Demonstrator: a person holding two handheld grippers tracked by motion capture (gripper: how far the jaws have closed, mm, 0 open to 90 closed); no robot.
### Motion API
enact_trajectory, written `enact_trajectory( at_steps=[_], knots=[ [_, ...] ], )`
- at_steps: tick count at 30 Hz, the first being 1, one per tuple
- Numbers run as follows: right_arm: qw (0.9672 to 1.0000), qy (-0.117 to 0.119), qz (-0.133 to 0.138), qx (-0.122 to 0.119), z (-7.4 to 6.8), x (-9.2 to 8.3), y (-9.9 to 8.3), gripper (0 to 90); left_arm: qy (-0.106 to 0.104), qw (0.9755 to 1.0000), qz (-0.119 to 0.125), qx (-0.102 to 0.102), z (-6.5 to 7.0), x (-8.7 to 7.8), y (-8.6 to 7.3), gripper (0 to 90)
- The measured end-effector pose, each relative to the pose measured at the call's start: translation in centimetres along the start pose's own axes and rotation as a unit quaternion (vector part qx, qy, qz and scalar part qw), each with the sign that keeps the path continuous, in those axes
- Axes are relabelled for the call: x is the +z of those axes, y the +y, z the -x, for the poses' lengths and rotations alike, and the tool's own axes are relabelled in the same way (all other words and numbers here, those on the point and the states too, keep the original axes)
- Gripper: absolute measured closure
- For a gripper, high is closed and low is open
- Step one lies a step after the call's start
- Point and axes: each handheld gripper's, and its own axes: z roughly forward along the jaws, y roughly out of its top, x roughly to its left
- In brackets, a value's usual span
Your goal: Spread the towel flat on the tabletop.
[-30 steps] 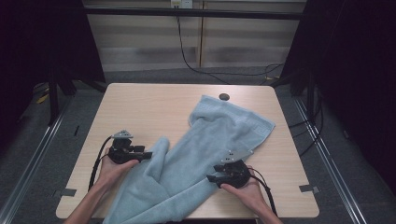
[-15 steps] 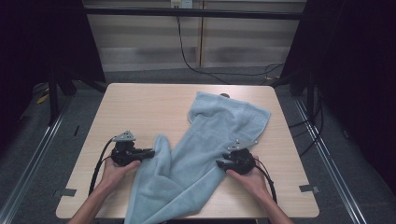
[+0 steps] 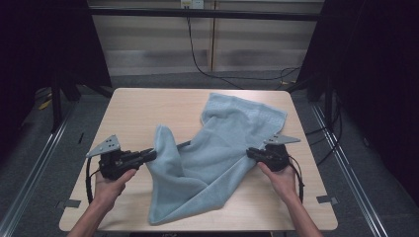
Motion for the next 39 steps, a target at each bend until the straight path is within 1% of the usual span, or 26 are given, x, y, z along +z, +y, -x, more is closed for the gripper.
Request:
enact_trajectory(
  at_steps=[3, 6, 9, 10, 13, 15, 16, 17, 19, 21, 22, 23, 24, 25, 27, 28, 29, 30, 31, 32, 33, 34, 35, 37, 38, 39],
  knots=[
    [1.0, -0.003, 0.003, -0.007, -0.1, -1.7, -0.4, 82.0, -0.002, 1.0, 0.003, 0.001, 0.4, -0.8, -0.6, 83.0],
    [1.0, 0.0, -0.002, -0.007, -0.2, -2.5, -1.2, 81.9, 0.002, 0.9997, -0.013, -0.023, 0.2, -1.7, -2.4, 82.9],
    [0.9998, 0.0, -0.022, 0.001, -0.1, -3.1, -3.1, 81.1, 0.003, 0.999, -0.036, -0.027, 0.1, -2.6, -4.3, 82.6],
    [0.9992, -0.002, -0.039, 0.005, -0.2, -3.1, -4.4, 80.7, 0.001, 0.9983, -0.048, -0.034, 0.2, -3.1, -5.3, 82.1],
    [0.9982, 0.001, -0.06, 0.003, -0.3, -3.0, -5.3, 79.3, -0.004, 0.9977, -0.054, -0.041, 0.1, -3.4, -6.0, 81.5],
    [0.9974, 0.0, -0.072, -0.002, -0.5, -2.9, -5.7, 77.9, -0.006, 0.9973, -0.055, -0.048, 0.0, -3.8, -6.4, 78.0],
    [0.9973, -0.002, -0.073, 0.001, -0.5, -2.9, -5.8, 73.8, -0.004, 0.9974, -0.053, -0.049, -0.2, -4.0, -6.4, 72.3],
    [0.9973, -0.002, -0.073, 0.001, -0.5, -2.9, -5.8, 73.8, -0.001, 0.9975, -0.049, -0.052, -0.5, -4.2, -6.2, 72.3],
    [0.9978, 0.001, -0.066, 0.0, -0.7, -3.3, -5.6, 70.1, 0.007, 0.9977, -0.031, -0.061, -1.0, -4.5, -5.6, 67.5],
    [0.9986, 0.004, -0.052, 0.0, -1.2, -3.9, -5.3, 66.4, 0.011, 0.9981, -0.023, -0.055, -1.4, -4.3, -4.7, 65.7],
    [0.9991, 0.012, -0.041, 0.0, -1.8, -4.3, -5.1, 63.1, 0.012, 0.9983, -0.021, -0.053, -1.7, -3.9, -4.1, 60.1],
    [0.9992, 0.021, -0.035, 0.002, -2.0, -4.4, -5.0, 61.3, 0.012, 0.9985, -0.023, -0.049, -2.1, -2.8, -2.8, 57.9],
    [0.9992, 0.021, -0.035, 0.002, -2.0, -4.4, -5.0, 61.3, 0.012, 0.9985, -0.023, -0.049, -2.1, -2.8, -2.8, 57.8],
    [0.9988, 0.035, -0.033, 0.002, -2.7, -4.3, -4.9, 59.8, 0.004, 0.9986, -0.03, -0.043, -2.2, -1.9, -2.2, 57.4],
    [0.9987, 0.038, -0.034, -0.003, -3.1, -4.1, -4.9, 58.6, -0.004, 0.9983, -0.049, -0.03, -2.4, 0.1, -1.2, 56.9],
    [0.9981, 0.047, -0.038, -0.008, -3.8, -3.7, -4.9, 57.0, -0.018, 0.9963, -0.076, -0.036, -2.8, 2.7, -0.8, 55.0],
    [0.9981, 0.047, -0.038, -0.008, -3.8, -3.7, -4.9, 57.0, -0.018, 0.9963, -0.076, -0.036, -2.8, 2.7, -0.8, 54.1],
    [0.9977, 0.053, -0.039, -0.014, -4.0, -3.4, -4.8, 56.5, -0.025, 0.9946, -0.094, -0.036, -3.1, 4.2, -1.0, 54.1],
    [0.9975, 0.056, -0.04, -0.017, -4.3, -3.1, -4.8, 55.7, -0.015, 0.993, -0.113, -0.033, -3.3, 5.9, -1.3, 53.1],
    [0.997, 0.061, -0.044, -0.018, -4.5, -2.7, -4.7, 54.7, -0.01, 0.9923, -0.119, -0.031, -3.3, 6.8, -1.6, 51.5],
    [0.9961, 0.065, -0.052, -0.027, -4.8, -2.1, -4.8, 52.6, -0.019, 0.9873, -0.152, -0.041, -3.8, 8.9, -2.3, 49.0],
    [0.9958, 0.064, -0.059, -0.03, -5.0, -1.8, -5.0, 51.7, -0.019, 0.9873, -0.152, -0.041, -3.8, 8.9, -2.3, 46.3],
    [0.9958, 0.064, -0.059, -0.03, -5.0, -1.8, -5.0, 51.7, -0.022, 0.9853, -0.163, -0.045, -3.8, 9.6, -2.7, 46.3],
    [0.9948, 0.066, -0.07, -0.034, -5.1, -1.3, -5.4, 51.4, -0.042, 0.9804, -0.187, -0.044, -3.7, 10.6, -3.3, 47.7],
    [0.9939, 0.068, -0.079, -0.036, -5.2, -0.9, -5.7, 50.2, -0.048, 0.9761, -0.21, -0.031, -3.2, 11.2, -3.8, 55.6],
    [0.9935, 0.069, -0.082, -0.038, -5.2, -0.8, -5.7, 50.1, -0.048, 0.9761, -0.21, -0.031, -3.2, 11.2, -3.8, 69.5]
  ],
)
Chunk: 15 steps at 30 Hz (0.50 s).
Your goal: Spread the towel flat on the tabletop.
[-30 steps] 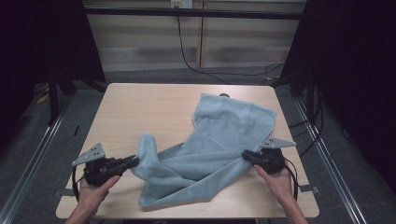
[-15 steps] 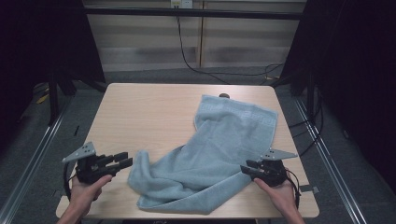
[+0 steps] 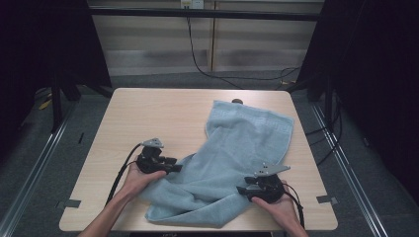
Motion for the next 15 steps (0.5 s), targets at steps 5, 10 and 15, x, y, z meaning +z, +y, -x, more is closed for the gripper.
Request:
enact_trajectory(
  at_steps=[5, 10, 15],
  knots=[
    [0.9994, -0.019, -0.029, -0.009, -0.2, 0.6, -0.2, 53.0, 0.015, 0.9997, -0.009, 0.016, 0.3, -0.4, -0.3, 86.6],
    [0.9992, -0.03, -0.026, -0.01, 0.2, 0.4, -0.3, 75.1, 0.005, 0.9993, 0.035, -0.012, -0.6, -3.0, -1.0, 87.1],
    [0.9993, -0.026, -0.023, -0.01, 0.3, 0.0, -0.4, 89.4, 0.007, 0.9994, 0.03, -0.014, -0.2, -3.8, -1.9, 87.1]
  ],
)
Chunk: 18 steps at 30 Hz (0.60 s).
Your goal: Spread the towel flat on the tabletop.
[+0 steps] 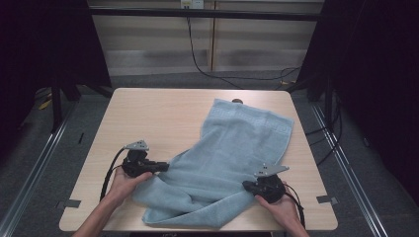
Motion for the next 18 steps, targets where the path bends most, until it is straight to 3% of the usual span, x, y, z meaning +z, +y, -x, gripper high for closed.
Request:
enact_trajectory(
  at_steps=[3, 5, 8, 12, 14, 15, 16, 18],
  knots=[
    [1.0, -0.001, 0.001, 0.003, -0.2, -0.4, -0.1, 89.7, -0.017, 0.9999, -0.001, 0.002, 1.0, -1.0, -1.0, 87.0],
    [0.9998, 0.013, 0.016, 0.004, -0.4, -1.0, -0.4, 89.7, -0.035, 0.9994, 0.006, -0.001, 2.2, -2.0, -2.0, 86.9],
    [0.9995, 0.022, 0.021, 0.002, -0.7, -1.5, -0.6, 90.0, -0.04, 0.9992, -0.002, 0.002, 3.0, -2.5, -2.8, 86.8],
    [0.9996, 0.01, 0.025, 0.005, -1.0, -2.7, -1.5, 90.0, -0.064, 0.9979, -0.008, -0.008, 4.7, -3.5, -4.8, 86.1],
    [0.9994, 0.003, 0.028, 0.021, -0.7, -3.3, -2.1, 84.1, -0.062, 0.998, -0.008, -0.006, 5.0, -3.8, -5.4, 83.9],
    [0.9992, -0.004, 0.03, 0.025, -0.3, -3.9, -2.5, 76.8, -0.056, 0.9984, -0.006, -0.007, 4.7, -3.8, -5.4, 77.7],
    [0.9992, -0.004, 0.03, 0.025, -0.3, -3.9, -2.5, 76.8, -0.056, 0.9984, -0.006, -0.007, 4.7, -3.8, -5.4, 75.8],
    [0.9988, -0.007, 0.036, 0.034, -0.2, -4.3, -2.7, 68.9, -0.037, 0.9992, -0.006, -0.01, 4.2, -3.5, -4.8, 71.1]
  ],
)
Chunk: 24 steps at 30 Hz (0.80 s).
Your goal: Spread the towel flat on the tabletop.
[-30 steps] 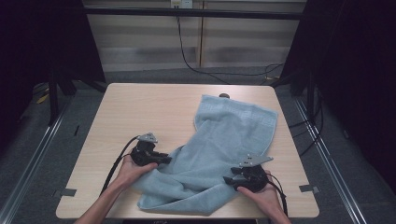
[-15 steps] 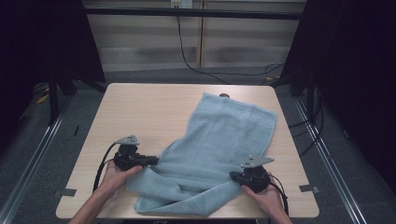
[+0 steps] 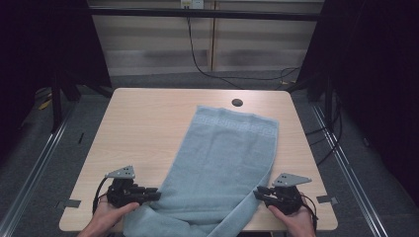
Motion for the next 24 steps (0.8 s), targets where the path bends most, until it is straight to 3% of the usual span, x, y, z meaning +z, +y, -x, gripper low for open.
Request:
enact_trajectory(
  at_steps=[1, 2, 4, 6, 8, 9, 10, 12, 14, 15, 18, 20, 24],
  knots=[
    [1.0, -0.006, -0.002, 0.005, 0.1, 0.0, -0.1, 59.7, 0.0, 1.0, 0.0, -0.001, -0.3, 0.3, 0.5, 64.4],
    [1.0, -0.006, -0.002, 0.005, 0.1, 0.0, -0.1, 59.7, 0.008, 1.0, 0.005, 0.002, -0.4, 0.6, 1.0, 64.4],
    [1.0, 0.003, -0.004, -0.002, -0.2, 0.4, 0.1, 50.5, 0.031, 0.9993, -0.009, 0.017, -0.6, 1.6, 2.3, 55.3],
    [0.9999, 0.009, -0.006, -0.006, -0.5, 0.6, 0.2, 49.0, 0.042, 0.9987, -0.019, 0.024, -0.9, 2.8, 3.2, 54.0],
    [0.9996, 0.014, -0.017, -0.017, -1.1, 1.1, 0.3, 46.0, 0.045, 0.9983, -0.026, 0.027, -1.3, 3.8, 3.5, 58.7],
    [0.9988, 0.008, -0.036, -0.031, -1.7, 1.9, 0.1, 44.9, 0.05, 0.9973, -0.041, 0.033, -1.2, 4.3, 3.4, 64.3],
    [0.9988, 0.008, -0.036, -0.031, -1.7, 1.9, 0.1, 44.9, 0.058, 0.9956, -0.056, 0.047, -1.1, 4.8, 3.2, 64.3],
    [0.9982, -0.006, -0.036, -0.048, -2.1, 2.3, 0.0, 51.3, 0.069, 0.993, -0.061, 0.073, -0.7, 5.0, 2.7, 74.8],
    [0.9977, -0.016, -0.043, -0.051, -2.0, 2.4, 0.3, 60.8, 0.068, 0.9926, -0.067, 0.075, -0.7, 4.7, 2.5, 86.5],
    [0.9978, -0.015, -0.036, -0.053, -1.8, 2.7, 0.4, 65.5, 0.06, 0.9937, -0.062, 0.071, -0.7, 4.5, 2.2, 89.5],
    [0.9981, -0.019, -0.036, -0.046, -1.1, 3.3, 1.1, 70.9, 0.046, 0.9958, -0.054, 0.057, -0.4, 3.8, 1.1, 90.0],
    [0.9982, -0.018, -0.03, -0.048, -0.6, 3.9, 1.6, 71.8, 0.045, 0.9954, -0.057, 0.063, 0.3, 3.2, 0.4, 90.0],
    [0.9987, -0.009, -0.023, -0.043, -0.3, 4.9, 2.6, 73.0, 0.037, 0.997, -0.049, 0.049, 1.0, 1.8, -1.4, 90.0]
  ],
)
